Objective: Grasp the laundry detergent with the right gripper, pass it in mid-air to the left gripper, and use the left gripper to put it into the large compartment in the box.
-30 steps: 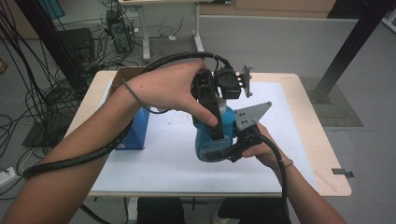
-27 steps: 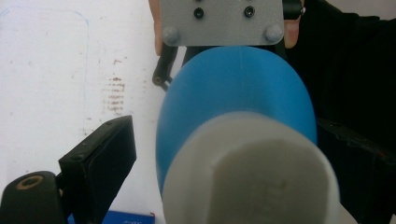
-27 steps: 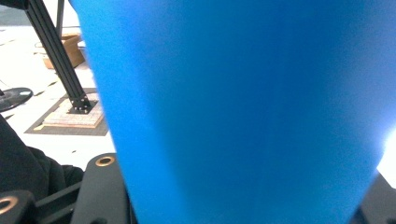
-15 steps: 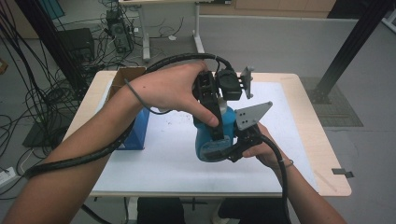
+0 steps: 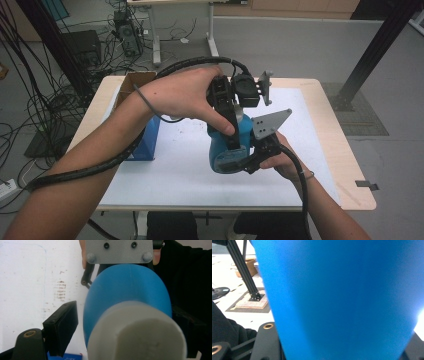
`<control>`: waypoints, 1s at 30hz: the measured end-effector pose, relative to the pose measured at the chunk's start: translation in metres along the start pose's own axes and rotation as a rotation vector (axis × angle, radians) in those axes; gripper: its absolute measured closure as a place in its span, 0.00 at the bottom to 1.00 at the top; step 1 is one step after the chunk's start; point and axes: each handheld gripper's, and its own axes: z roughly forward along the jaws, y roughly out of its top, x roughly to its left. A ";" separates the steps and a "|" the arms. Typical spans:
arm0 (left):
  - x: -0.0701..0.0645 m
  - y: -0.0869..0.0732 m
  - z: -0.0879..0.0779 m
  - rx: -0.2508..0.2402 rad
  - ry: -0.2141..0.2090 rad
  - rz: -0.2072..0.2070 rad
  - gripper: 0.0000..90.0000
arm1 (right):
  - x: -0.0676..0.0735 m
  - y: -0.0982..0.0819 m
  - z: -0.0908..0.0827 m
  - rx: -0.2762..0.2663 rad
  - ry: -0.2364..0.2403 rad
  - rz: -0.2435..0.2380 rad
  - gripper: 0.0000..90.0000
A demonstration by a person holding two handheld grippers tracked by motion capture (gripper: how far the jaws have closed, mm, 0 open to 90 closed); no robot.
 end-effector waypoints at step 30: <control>-0.002 0.003 -0.005 -0.013 0.007 0.002 0.37 | 0.001 0.002 -0.001 -0.008 0.002 -0.005 0.45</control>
